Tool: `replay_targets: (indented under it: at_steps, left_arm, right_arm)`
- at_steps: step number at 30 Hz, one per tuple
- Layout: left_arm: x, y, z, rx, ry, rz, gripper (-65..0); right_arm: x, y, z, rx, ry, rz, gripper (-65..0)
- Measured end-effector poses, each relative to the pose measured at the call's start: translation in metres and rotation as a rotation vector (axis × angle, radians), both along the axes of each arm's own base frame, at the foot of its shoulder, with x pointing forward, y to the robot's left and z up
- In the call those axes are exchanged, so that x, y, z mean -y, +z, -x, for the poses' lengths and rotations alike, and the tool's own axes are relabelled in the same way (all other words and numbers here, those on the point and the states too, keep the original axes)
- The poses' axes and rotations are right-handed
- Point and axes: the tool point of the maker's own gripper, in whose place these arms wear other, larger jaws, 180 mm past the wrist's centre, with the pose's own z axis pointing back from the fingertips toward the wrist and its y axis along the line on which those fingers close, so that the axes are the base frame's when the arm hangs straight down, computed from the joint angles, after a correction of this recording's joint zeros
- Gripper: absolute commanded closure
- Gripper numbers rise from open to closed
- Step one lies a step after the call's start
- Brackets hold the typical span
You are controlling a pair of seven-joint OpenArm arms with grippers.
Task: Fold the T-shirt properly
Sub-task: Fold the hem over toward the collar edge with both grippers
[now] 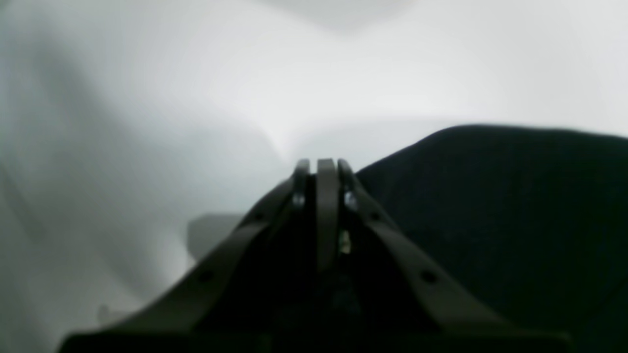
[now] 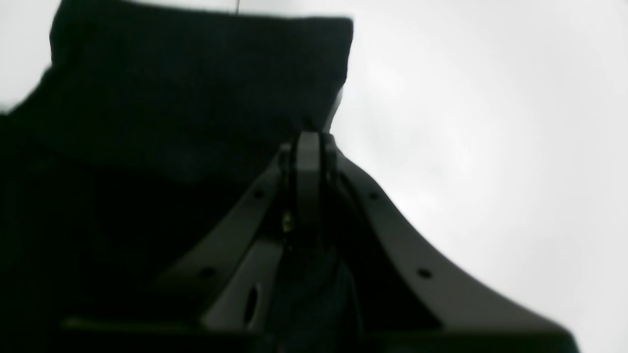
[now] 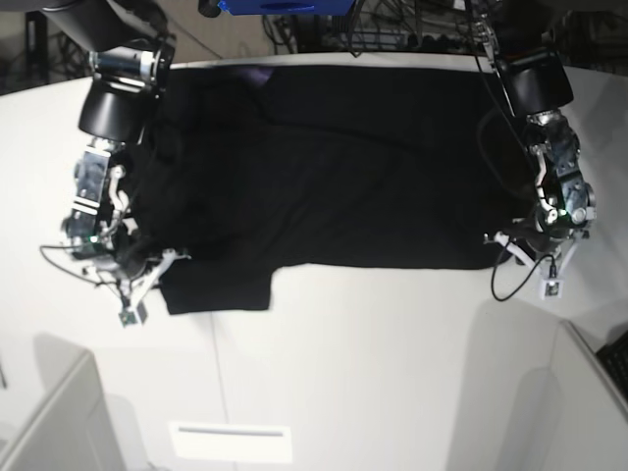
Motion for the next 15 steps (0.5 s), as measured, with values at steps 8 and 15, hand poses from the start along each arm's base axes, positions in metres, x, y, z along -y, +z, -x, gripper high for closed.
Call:
replay_targets:
  at_steps: [8,15]
  left_arm:
    - [-0.004,0.015,0.016,0.05,0.025,-0.022,0.0]
    - [0.014,0.022,0.027,0.067,-0.005,0.111,0.0]
  right_arm:
    - [0.003,0.014,0.017,0.053,0.007,0.04,0.0]
    - [0.007,0.014,0.042,0.04,0.01,0.083,0.0]
